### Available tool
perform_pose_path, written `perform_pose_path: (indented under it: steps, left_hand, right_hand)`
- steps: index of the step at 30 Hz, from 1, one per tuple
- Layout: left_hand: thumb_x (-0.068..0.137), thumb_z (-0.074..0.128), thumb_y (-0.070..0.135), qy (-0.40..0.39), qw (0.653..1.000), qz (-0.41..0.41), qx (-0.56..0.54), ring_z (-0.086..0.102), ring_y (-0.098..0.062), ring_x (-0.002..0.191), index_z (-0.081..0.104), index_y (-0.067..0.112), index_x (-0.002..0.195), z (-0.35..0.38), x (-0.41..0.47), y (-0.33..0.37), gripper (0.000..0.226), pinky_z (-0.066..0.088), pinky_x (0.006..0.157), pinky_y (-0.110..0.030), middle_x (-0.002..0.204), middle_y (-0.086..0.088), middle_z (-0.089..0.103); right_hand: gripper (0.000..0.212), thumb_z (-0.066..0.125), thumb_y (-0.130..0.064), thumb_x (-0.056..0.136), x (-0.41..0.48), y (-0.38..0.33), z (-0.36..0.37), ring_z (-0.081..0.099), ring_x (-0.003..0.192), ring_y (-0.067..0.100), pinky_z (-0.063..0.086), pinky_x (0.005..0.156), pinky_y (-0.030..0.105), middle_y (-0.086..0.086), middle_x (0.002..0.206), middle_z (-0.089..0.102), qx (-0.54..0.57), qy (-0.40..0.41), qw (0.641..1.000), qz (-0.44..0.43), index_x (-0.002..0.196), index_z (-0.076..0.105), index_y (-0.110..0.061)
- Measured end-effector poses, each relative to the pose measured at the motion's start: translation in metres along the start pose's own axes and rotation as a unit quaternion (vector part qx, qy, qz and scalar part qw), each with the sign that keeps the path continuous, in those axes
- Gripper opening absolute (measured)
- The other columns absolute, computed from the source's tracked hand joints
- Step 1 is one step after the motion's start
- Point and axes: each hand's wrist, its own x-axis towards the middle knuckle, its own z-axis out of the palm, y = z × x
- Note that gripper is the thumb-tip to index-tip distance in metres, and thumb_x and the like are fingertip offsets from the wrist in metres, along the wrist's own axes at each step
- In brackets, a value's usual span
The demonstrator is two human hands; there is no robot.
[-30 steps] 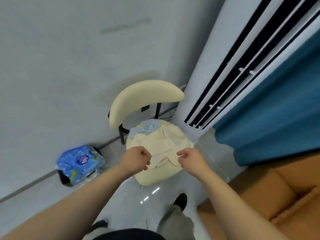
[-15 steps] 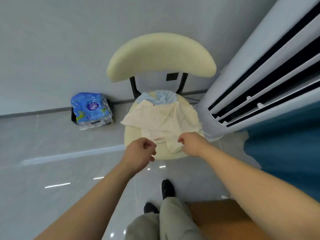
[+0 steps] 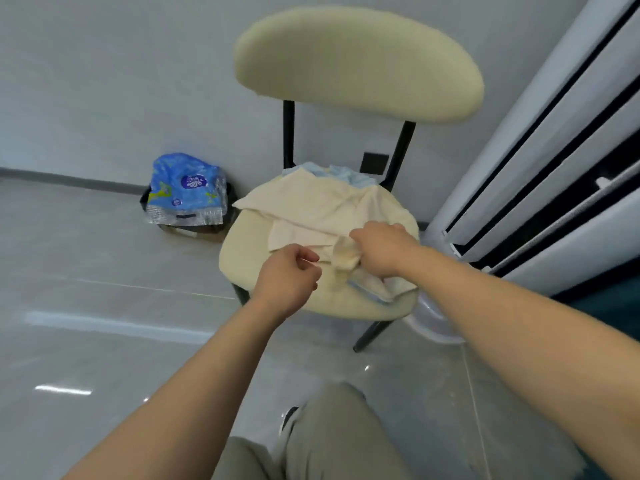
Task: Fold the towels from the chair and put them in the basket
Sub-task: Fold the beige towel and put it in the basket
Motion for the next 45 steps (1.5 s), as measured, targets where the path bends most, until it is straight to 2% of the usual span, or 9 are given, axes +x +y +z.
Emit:
perform_pose_path:
  steps: [8, 13, 19, 23, 27, 30, 37, 41, 45]
  left_hand:
    - [0.077, 0.076, 0.024, 0.069, 0.994, 0.069, 0.056, 0.068, -0.019, 0.083, 0.058, 0.024, 0.115, 0.019, -0.087, 0.044, 0.042, 0.060, 0.076, -0.042, 0.103, 0.006, 0.067]
    - [0.084, 0.076, 0.033, 0.134, 0.974, 0.148, 0.111, 0.058, -0.019, 0.116, 0.039, 0.022, 0.146, 0.005, -0.116, 0.107, 0.073, 0.050, 0.083, -0.030, 0.140, 0.002, 0.052]
    - [0.079, 0.077, 0.046, 0.177, 0.958, 0.197, 0.109, 0.059, -0.018, 0.117, 0.036, 0.023, 0.146, -0.021, -0.135, 0.154, 0.081, 0.051, 0.098, -0.041, 0.138, 0.004, 0.054]
    - [0.085, 0.071, 0.045, 0.236, 0.944, 0.215, 0.088, 0.060, -0.017, 0.105, 0.043, 0.023, 0.139, -0.043, -0.145, 0.171, 0.065, 0.053, 0.090, -0.039, 0.118, 0.006, 0.058]
    - [0.091, 0.055, 0.024, 0.279, 0.924, 0.218, 0.145, 0.063, -0.028, 0.086, 0.063, 0.011, 0.089, -0.075, -0.144, 0.178, 0.015, 0.049, 0.070, -0.038, 0.083, -0.005, 0.067]
    - [0.093, 0.044, 0.019, 0.310, 0.922, 0.202, 0.117, 0.054, -0.029, 0.077, 0.051, 0.014, 0.074, -0.099, -0.147, 0.184, 0.020, 0.036, 0.059, -0.036, 0.073, -0.003, 0.057]
    - [0.103, 0.036, 0.038, 0.337, 0.922, 0.188, 0.044, 0.056, -0.026, 0.095, 0.056, 0.012, 0.103, -0.143, -0.160, 0.197, 0.033, 0.044, 0.078, -0.037, 0.102, -0.005, 0.061]
    - [0.098, 0.052, 0.042, 0.324, 0.914, 0.240, 0.051, 0.058, -0.021, 0.081, 0.059, 0.011, 0.096, -0.154, -0.165, 0.199, 0.032, 0.046, 0.073, -0.037, 0.088, -0.002, 0.062]
    - [0.090, 0.061, 0.040, 0.273, 0.926, 0.261, 0.022, 0.051, -0.017, 0.067, 0.056, 0.010, 0.085, -0.155, -0.170, 0.201, 0.031, 0.044, 0.063, -0.033, 0.073, 0.001, 0.055]
  right_hand:
    - [0.008, 0.050, -0.019, 0.090, -0.068, 0.015, -0.075, 0.056, 0.086, 0.026, 0.038, 0.070, 0.030, 0.007, 0.098, 0.063, 0.122, 0.146, 0.980, -0.063, 0.091, 0.058, -0.020]
    - [0.023, 0.050, -0.013, 0.094, -0.125, -0.001, -0.148, 0.058, 0.091, 0.021, 0.041, 0.076, 0.027, 0.005, 0.101, 0.065, 0.345, 0.319, 0.880, -0.069, 0.112, 0.065, -0.014]
    - [0.023, 0.053, -0.029, 0.097, -0.159, -0.027, -0.210, 0.067, 0.098, 0.017, 0.054, 0.083, 0.032, -0.003, 0.101, 0.070, 0.417, 0.347, 0.828, -0.141, 0.115, 0.064, -0.021]
    - [0.026, 0.054, -0.036, 0.099, -0.173, -0.048, -0.234, 0.066, 0.100, 0.014, 0.054, 0.091, 0.036, -0.004, 0.106, 0.070, 0.426, 0.378, 0.804, -0.174, 0.118, 0.065, -0.023]
    - [0.035, 0.052, -0.039, 0.100, -0.179, -0.059, -0.252, 0.062, 0.115, 0.022, 0.049, 0.100, 0.040, 0.002, 0.121, 0.067, 0.409, 0.400, 0.803, -0.171, 0.130, 0.059, -0.021]
    - [0.045, 0.053, -0.047, 0.099, -0.174, -0.060, -0.258, 0.058, 0.121, 0.026, 0.047, 0.104, 0.041, 0.003, 0.129, 0.064, 0.418, 0.392, 0.806, -0.147, 0.136, 0.055, -0.021]
    - [0.071, 0.071, -0.051, 0.087, -0.177, -0.068, -0.258, 0.053, 0.128, 0.025, 0.041, 0.094, 0.028, 0.003, 0.136, 0.057, 0.442, 0.338, 0.823, -0.112, 0.142, 0.048, -0.011]
    - [0.022, 0.081, -0.042, 0.081, -0.183, -0.082, -0.257, 0.069, 0.095, 0.003, 0.051, 0.077, 0.016, -0.021, 0.083, 0.072, 0.460, 0.270, 0.822, -0.197, 0.090, 0.071, -0.024]
    - [0.032, 0.082, -0.041, 0.081, -0.183, -0.100, -0.250, 0.071, 0.104, 0.012, 0.054, 0.095, 0.030, -0.006, 0.105, 0.076, 0.453, 0.097, 0.838, -0.288, 0.108, 0.075, -0.024]
